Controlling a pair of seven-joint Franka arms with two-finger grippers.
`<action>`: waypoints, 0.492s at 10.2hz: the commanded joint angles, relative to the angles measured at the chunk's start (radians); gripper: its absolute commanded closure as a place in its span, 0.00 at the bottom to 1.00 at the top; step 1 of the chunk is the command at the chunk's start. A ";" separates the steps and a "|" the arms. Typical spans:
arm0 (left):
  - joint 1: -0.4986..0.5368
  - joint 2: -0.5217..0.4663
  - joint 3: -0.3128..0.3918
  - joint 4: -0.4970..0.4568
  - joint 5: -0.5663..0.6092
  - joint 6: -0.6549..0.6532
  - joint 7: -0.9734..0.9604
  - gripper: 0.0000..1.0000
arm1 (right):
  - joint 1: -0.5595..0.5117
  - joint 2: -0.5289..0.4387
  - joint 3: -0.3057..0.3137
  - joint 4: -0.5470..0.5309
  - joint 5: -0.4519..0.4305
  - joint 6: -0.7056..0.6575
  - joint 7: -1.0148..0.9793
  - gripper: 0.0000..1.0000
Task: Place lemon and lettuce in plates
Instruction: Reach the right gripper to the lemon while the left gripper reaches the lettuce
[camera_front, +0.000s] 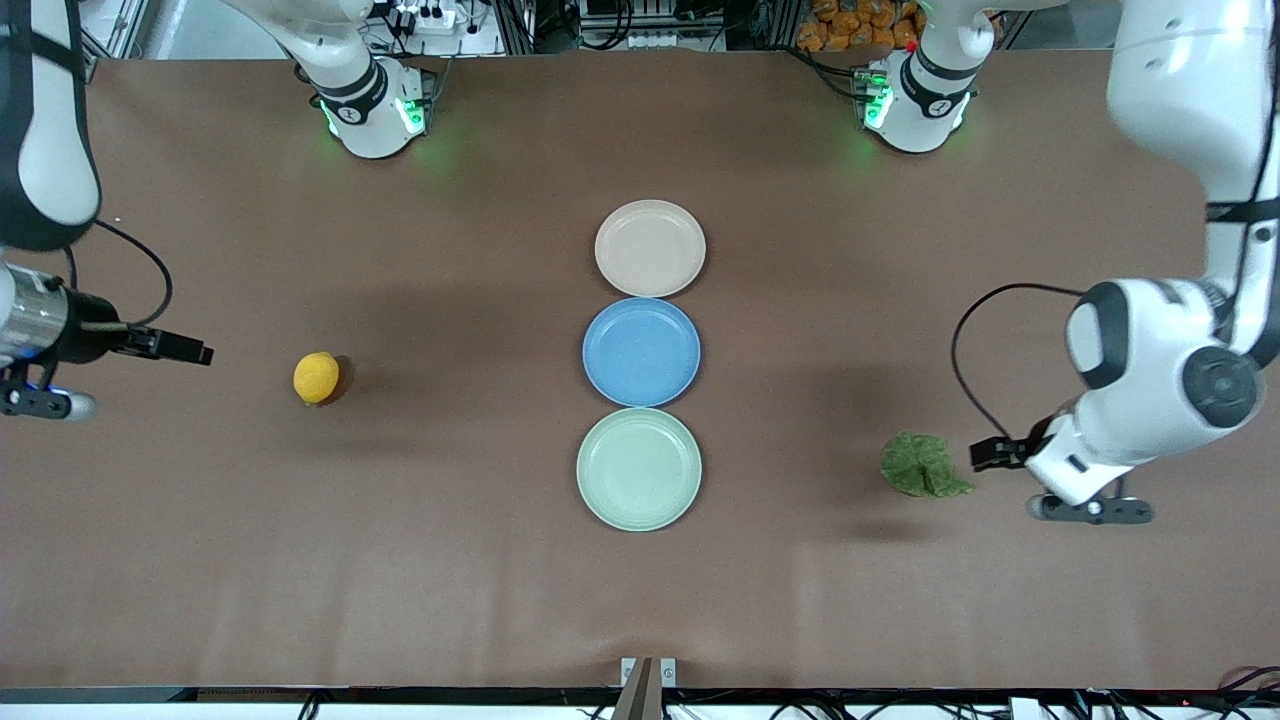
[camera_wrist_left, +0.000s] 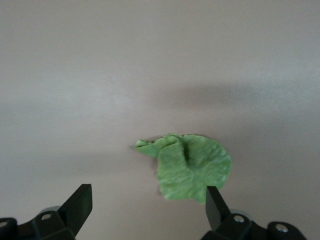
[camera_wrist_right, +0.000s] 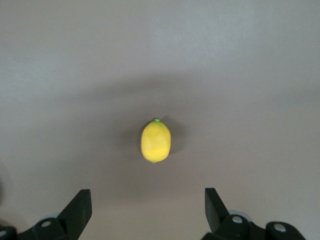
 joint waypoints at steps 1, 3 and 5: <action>-0.019 0.076 0.003 0.030 0.012 0.044 -0.041 0.00 | -0.064 0.093 0.012 -0.063 0.086 0.078 -0.035 0.00; -0.045 0.118 0.001 0.030 0.012 0.054 -0.078 0.00 | -0.031 0.153 0.010 -0.087 0.091 0.108 -0.028 0.00; -0.038 0.145 0.001 0.030 0.006 0.070 -0.081 0.00 | -0.023 0.182 0.011 -0.166 0.097 0.211 -0.011 0.00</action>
